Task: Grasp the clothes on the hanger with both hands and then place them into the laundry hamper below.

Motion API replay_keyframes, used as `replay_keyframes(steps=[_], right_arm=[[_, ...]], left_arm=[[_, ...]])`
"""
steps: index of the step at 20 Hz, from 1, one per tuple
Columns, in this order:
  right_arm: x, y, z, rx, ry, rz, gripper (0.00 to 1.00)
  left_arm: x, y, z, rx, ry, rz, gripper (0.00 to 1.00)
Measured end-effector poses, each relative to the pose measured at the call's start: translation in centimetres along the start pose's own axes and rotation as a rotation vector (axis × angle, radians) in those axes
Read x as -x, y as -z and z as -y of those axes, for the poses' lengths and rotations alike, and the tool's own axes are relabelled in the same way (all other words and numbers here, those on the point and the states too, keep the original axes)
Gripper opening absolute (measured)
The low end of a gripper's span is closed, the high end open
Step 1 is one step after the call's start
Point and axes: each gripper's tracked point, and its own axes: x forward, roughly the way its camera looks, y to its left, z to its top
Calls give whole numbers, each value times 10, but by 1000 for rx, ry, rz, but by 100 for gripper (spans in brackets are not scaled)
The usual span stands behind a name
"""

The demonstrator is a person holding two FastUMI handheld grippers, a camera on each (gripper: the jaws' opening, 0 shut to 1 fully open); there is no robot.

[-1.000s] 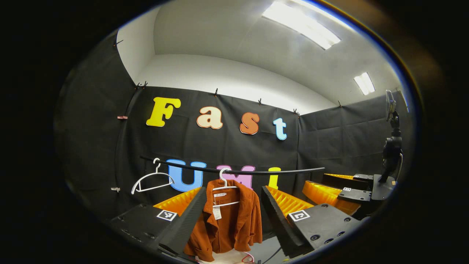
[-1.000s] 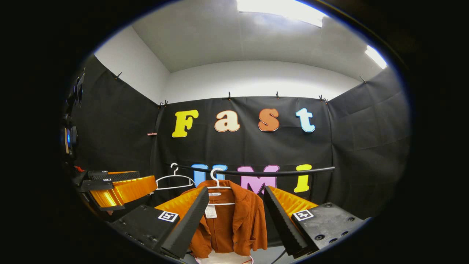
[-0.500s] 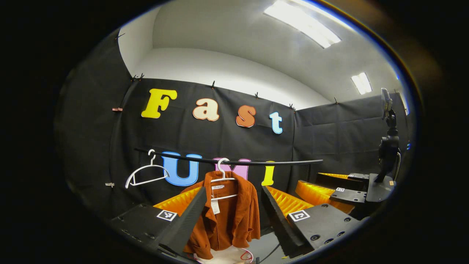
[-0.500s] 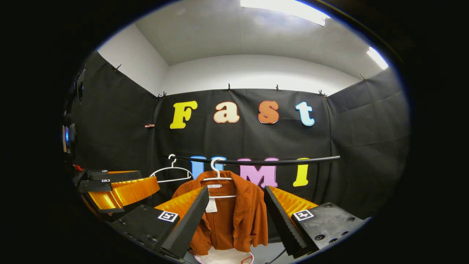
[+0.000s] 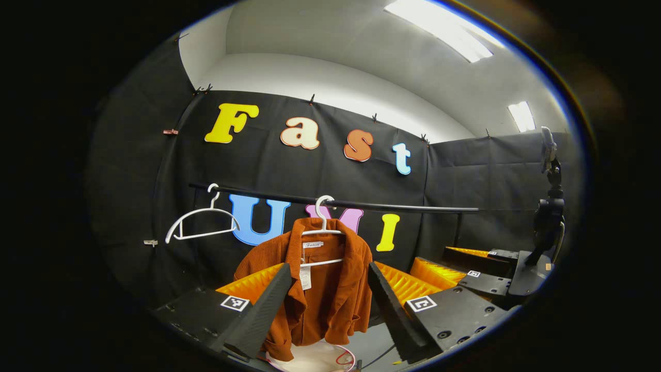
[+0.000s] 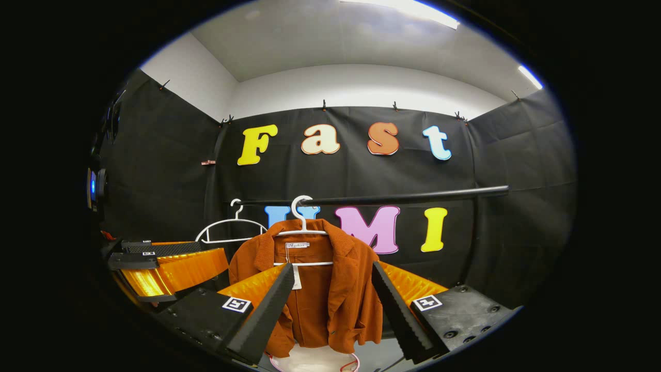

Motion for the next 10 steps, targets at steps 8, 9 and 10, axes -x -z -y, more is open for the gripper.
replay_keyframes(steps=[8,9,10], right_arm=[[-104,81,24,-45,-106,-54,98],[-115,92,24,-55,-122,-70,98],[-125,105,26,-61,-135,-93,98]], left_arm=[[-84,69,-26,46,-178,-4,95],[-93,76,-31,57,-209,-12,95],[-99,84,-39,62,-250,-20,95]])
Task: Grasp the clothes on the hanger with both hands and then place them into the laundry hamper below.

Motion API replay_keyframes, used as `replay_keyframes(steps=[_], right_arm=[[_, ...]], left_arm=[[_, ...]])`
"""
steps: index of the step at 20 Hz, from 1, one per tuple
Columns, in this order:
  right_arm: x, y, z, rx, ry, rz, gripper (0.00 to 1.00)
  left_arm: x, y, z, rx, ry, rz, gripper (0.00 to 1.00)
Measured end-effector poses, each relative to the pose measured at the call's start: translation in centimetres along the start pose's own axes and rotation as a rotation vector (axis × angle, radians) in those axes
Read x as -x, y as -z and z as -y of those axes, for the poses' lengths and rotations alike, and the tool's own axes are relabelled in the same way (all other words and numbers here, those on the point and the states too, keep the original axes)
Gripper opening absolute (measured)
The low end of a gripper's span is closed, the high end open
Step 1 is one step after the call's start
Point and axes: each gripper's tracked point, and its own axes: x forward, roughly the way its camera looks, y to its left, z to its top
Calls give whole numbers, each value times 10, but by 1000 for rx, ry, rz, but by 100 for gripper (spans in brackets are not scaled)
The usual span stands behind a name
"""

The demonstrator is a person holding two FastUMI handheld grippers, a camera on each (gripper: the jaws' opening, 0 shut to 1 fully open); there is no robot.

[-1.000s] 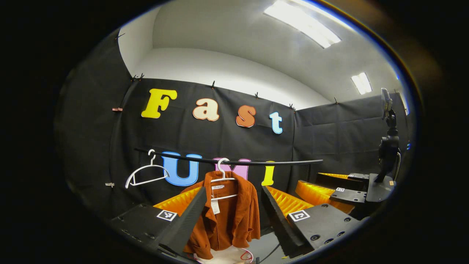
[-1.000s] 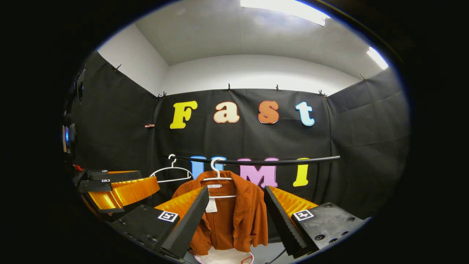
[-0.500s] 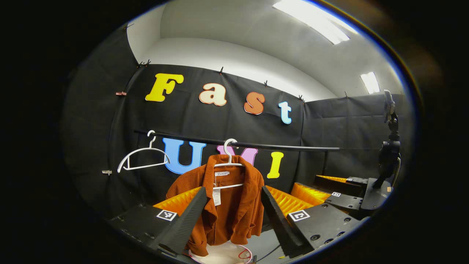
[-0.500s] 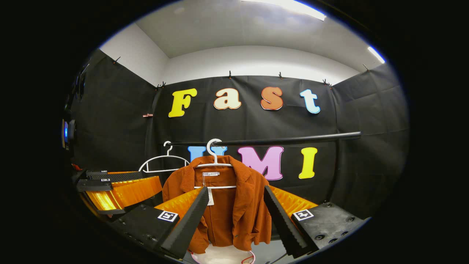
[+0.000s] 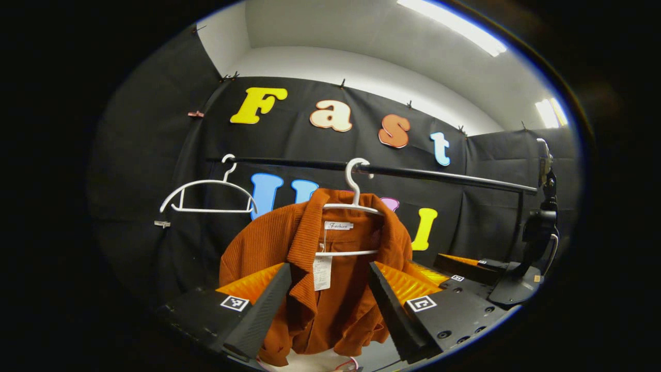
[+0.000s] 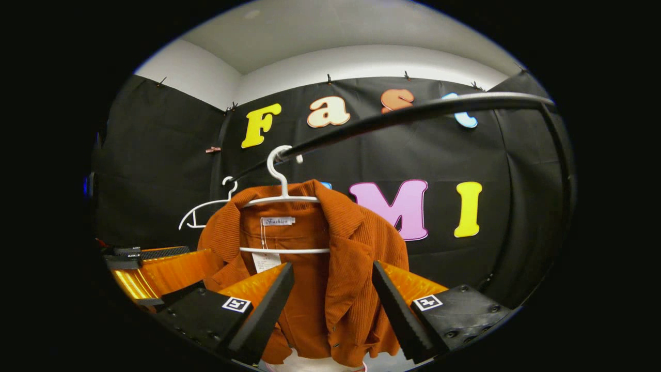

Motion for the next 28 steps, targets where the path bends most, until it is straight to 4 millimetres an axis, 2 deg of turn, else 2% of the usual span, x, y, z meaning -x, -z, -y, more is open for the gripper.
replay_keyframes(steps=[2,7,13,15,18,19,20,22,24,28], right_arm=[[-15,21,10,-13,-9,-49,98],[-44,49,25,-84,-24,-102,99],[-79,54,12,-153,-93,-120,98],[-87,56,22,-144,-67,-109,98],[-111,58,39,-125,-49,-112,97],[-115,58,43,-136,-45,-114,94],[-118,57,46,-150,-52,-116,81],[-123,53,51,-157,-53,-118,66],[-120,52,52,-153,-66,-125,51],[-110,51,46,-150,-111,-146,51]], left_arm=[[-16,16,-11,5,-68,-28,95],[-45,58,-21,-14,-141,-123,93],[-68,58,-29,0,-199,-95,93],[-71,60,-32,22,-230,-99,93],[-68,63,-34,38,-268,-97,93],[-67,64,-36,33,-279,-96,93],[-67,68,-38,29,-292,-101,93],[-71,74,-42,40,-329,-99,93],[-77,72,-39,63,-348,-54,92],[-99,71,-40,75,-380,6,92]])
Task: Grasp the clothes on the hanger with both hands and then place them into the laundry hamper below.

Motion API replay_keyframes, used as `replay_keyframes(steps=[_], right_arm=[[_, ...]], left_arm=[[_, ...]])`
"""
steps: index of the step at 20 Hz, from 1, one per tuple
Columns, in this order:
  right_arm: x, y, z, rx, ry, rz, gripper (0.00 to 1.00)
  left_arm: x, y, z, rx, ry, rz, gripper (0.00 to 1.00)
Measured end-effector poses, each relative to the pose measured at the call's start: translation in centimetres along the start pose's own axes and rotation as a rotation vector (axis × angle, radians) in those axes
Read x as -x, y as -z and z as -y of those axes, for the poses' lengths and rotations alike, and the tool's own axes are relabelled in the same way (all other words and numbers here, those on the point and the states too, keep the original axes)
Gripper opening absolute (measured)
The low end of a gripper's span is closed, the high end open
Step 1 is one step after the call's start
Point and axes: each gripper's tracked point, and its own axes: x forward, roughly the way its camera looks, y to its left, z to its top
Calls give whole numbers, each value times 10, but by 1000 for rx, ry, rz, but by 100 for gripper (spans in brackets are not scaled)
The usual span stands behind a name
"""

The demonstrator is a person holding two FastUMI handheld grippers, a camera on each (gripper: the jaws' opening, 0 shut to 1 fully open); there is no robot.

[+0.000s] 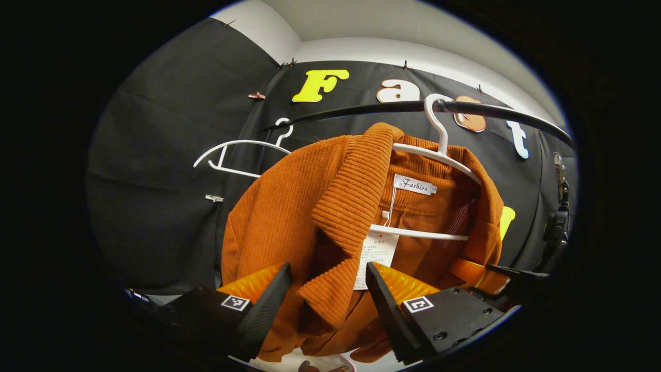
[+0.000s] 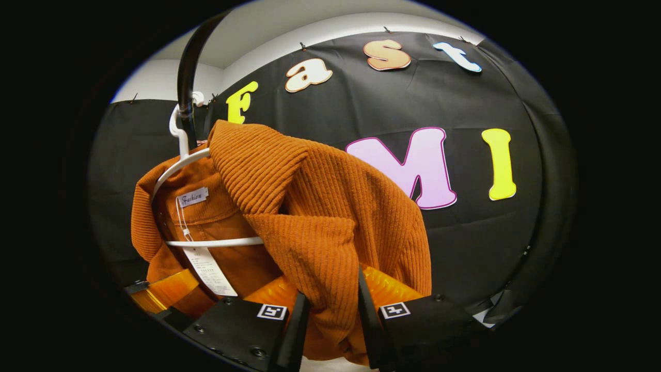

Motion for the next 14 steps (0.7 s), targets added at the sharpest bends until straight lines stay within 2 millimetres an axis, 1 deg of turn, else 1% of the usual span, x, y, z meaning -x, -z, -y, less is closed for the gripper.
replay_keyframes(steps=[2,4,5,6,7,8,9,10,12,13,14], right_arm=[[5,1,-2,22,-16,-4,51],[7,3,2,34,-17,-13,51],[8,1,4,28,-18,-14,51],[8,0,4,24,-25,-15,51],[10,-3,11,28,2,-7,54],[11,-8,12,30,-2,6,14],[12,-7,11,41,-18,-1,14],[15,-5,7,43,-52,-12,19],[22,-7,0,-2,-151,-28,19],[29,-16,-3,-52,-200,-21,19],[33,-28,-7,-113,-249,2,19]], left_arm=[[-16,-3,-8,-24,-48,30,92],[-26,-3,-24,-53,-116,44,92],[-29,-2,-29,-61,-131,43,87],[-27,-3,-32,-62,-135,37,82],[-25,-1,-38,-60,-147,27,60],[-27,-3,-36,-48,-112,18,38],[-27,-1,-32,-36,-69,2,16],[-23,-1,-33,-40,-51,-15,16],[-11,-8,-44,-67,-46,-29,15],[-4,-13,-50,-73,-48,-37,15],[4,-20,-52,-68,-43,-34,15]])
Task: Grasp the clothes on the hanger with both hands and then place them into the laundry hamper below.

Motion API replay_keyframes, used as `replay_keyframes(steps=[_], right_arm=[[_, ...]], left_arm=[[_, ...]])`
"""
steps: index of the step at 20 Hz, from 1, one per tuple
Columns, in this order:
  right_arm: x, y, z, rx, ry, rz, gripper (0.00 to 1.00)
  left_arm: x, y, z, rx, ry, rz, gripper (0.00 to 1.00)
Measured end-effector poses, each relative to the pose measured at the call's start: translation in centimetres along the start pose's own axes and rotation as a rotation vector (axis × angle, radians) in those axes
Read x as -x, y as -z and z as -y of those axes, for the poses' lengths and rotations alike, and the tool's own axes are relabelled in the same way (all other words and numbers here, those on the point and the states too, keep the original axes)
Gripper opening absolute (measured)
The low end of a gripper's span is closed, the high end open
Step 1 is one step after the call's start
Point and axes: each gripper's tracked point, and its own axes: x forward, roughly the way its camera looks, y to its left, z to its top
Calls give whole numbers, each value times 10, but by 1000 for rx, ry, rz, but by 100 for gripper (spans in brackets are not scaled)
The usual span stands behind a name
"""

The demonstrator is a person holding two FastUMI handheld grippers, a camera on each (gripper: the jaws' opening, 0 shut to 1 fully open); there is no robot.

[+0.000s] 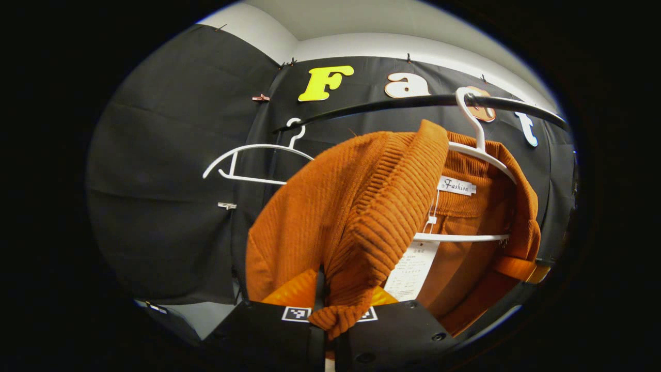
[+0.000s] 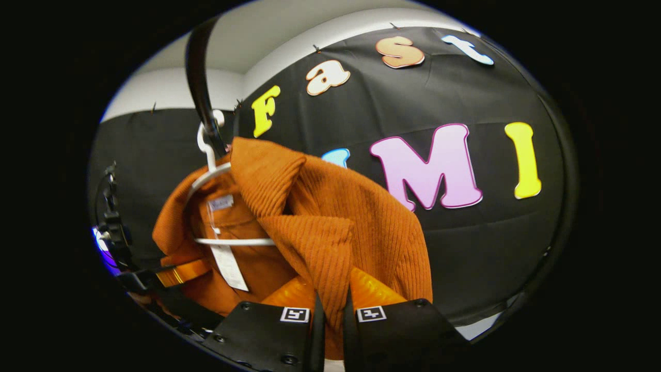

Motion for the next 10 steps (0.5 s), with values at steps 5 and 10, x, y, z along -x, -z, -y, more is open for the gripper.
replay_keyframes(steps=[5,10], right_arm=[[8,-45,-24,-304,-238,86,18],[16,-116,-12,-589,-396,235,23]], left_arm=[[34,-63,14,82,123,84,15],[37,-132,2,139,228,188,14]])
